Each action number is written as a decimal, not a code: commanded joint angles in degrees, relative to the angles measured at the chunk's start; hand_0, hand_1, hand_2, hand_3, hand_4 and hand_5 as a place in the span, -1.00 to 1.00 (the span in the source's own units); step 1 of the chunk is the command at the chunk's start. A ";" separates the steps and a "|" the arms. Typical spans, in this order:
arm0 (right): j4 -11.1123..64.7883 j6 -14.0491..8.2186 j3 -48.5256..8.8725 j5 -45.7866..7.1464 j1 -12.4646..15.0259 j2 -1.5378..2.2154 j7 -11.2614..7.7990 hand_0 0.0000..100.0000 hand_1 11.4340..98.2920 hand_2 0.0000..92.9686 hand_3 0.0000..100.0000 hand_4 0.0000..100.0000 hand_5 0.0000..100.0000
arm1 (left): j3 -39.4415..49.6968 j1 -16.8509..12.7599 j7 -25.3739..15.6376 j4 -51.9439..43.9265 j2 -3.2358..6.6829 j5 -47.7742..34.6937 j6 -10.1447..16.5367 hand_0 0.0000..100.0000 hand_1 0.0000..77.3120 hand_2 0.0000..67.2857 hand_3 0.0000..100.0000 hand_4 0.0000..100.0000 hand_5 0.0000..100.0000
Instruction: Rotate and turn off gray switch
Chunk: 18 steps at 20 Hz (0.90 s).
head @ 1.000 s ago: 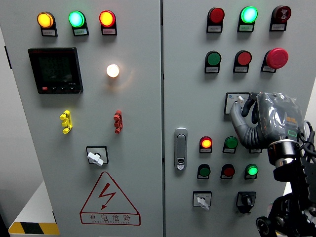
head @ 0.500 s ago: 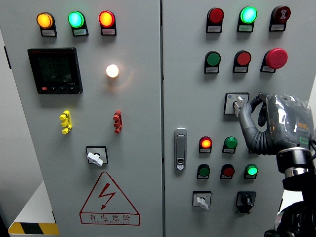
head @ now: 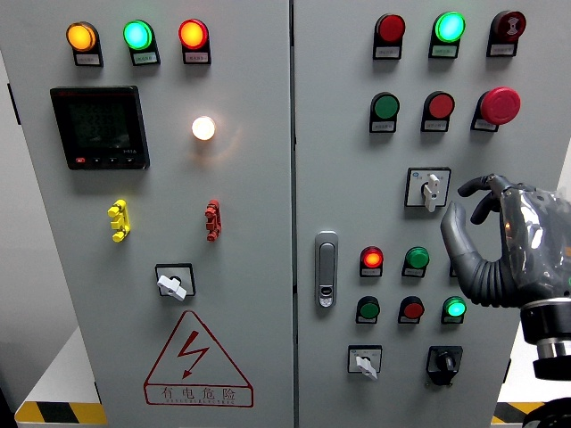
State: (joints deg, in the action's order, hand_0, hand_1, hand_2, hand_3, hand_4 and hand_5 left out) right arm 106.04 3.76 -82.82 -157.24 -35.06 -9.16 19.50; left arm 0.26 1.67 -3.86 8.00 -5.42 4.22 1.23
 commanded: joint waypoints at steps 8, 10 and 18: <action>8.64 0.37 -0.06 -0.18 6.22 0.11 -2.53 0.21 -0.36 -0.55 -0.51 -0.74 -0.25 | 0.00 0.00 -0.01 0.00 -0.03 0.00 0.00 -1.00 -1.00 -0.61 -0.63 -0.81 -0.76; 10.32 0.45 0.03 -0.26 7.98 0.11 -2.88 0.17 -0.34 -0.59 -0.56 -0.75 -0.33 | 0.00 0.00 -0.01 0.00 -0.03 0.00 0.00 -1.00 -1.00 -0.61 -0.63 -0.81 -0.76; 12.43 -0.16 -0.15 -1.32 9.75 0.19 -4.12 -0.08 -0.37 -0.76 -0.73 -0.77 -0.53 | 0.00 0.00 0.08 0.00 -0.03 0.00 0.00 -1.00 -1.00 -0.61 -0.63 -0.81 -0.76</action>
State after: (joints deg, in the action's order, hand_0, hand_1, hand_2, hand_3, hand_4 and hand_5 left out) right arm 118.35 3.63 -82.94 -158.18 -25.43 -9.00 15.43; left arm 0.26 1.67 -3.80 8.00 -5.44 4.22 1.23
